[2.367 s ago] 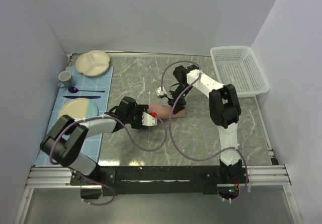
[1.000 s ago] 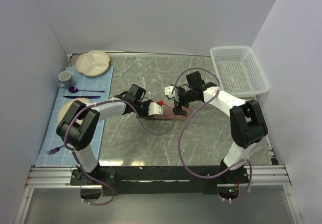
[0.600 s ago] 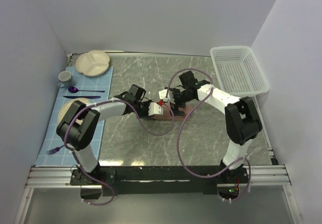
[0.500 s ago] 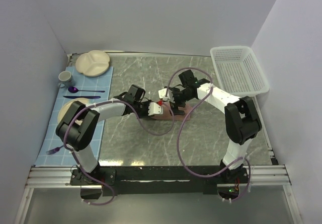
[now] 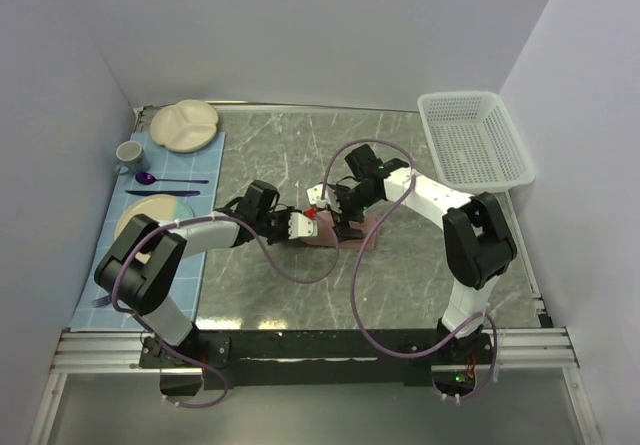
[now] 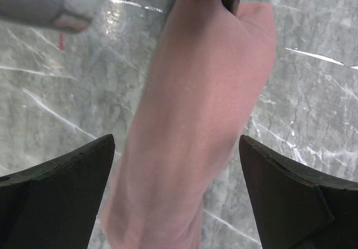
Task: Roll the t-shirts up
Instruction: Roll the T-shirt to the center of the board.
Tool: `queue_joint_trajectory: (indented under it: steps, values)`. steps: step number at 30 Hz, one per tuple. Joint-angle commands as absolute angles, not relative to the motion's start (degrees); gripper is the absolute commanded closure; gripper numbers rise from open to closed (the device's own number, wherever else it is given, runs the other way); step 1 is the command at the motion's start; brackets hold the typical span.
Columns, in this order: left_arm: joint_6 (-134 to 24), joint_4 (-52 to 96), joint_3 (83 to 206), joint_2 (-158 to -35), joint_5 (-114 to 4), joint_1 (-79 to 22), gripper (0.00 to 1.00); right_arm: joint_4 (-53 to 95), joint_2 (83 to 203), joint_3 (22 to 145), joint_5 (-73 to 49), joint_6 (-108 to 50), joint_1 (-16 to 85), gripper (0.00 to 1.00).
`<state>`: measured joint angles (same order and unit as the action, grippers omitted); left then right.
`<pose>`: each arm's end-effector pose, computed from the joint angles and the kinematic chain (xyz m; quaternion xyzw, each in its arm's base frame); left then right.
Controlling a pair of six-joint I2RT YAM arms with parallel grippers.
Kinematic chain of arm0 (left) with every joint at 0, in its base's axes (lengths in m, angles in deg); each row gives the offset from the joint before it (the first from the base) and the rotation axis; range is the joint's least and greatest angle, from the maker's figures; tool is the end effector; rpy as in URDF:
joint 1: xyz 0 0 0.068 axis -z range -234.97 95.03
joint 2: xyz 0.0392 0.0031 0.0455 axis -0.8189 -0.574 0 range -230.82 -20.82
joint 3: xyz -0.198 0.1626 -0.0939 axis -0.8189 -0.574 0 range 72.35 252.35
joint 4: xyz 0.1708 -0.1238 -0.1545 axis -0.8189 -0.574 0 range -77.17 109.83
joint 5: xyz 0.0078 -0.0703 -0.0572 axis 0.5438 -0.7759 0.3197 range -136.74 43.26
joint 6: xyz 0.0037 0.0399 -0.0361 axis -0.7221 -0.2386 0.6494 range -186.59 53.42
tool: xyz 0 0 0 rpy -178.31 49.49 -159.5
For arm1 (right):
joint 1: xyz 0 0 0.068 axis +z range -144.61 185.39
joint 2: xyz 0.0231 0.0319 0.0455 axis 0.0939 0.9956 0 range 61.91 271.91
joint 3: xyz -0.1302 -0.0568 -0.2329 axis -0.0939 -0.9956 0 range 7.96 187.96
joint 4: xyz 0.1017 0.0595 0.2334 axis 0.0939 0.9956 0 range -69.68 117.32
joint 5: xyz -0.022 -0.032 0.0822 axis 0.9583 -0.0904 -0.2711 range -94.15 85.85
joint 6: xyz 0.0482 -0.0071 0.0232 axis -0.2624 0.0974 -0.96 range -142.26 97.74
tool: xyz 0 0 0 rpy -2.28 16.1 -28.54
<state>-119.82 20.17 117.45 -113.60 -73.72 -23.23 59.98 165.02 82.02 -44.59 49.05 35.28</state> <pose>0.2583 -0.1789 0.1587 0.6744 0.6106 -0.1476 0.3880 0.3004 0.1994 0.2099 -0.7532 0.5360 0.2564 0.2822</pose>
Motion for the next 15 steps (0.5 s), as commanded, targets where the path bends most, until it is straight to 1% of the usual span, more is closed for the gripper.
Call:
queue_joint_trajectory:
  steps: [1,8,11,15]
  values:
    - [-118.0,26.2,116.5,-111.4,-73.8,-23.0,0.73,60.3,163.8,83.7,-46.9,43.9,36.3,0.0]
    - [-115.6,31.0,113.3,-108.4,-74.7,-22.8,0.73,46.5,161.0,76.9,-39.1,33.8,40.1,0.0]
    - [-114.1,34.1,110.9,-106.4,-73.3,-22.1,0.73,49.0,163.1,79.2,-37.1,32.2,41.5,0.0]
    - [-114.7,34.2,109.5,-105.3,-73.3,-22.0,0.73,49.6,164.7,80.6,-34.6,27.9,42.9,0.0]
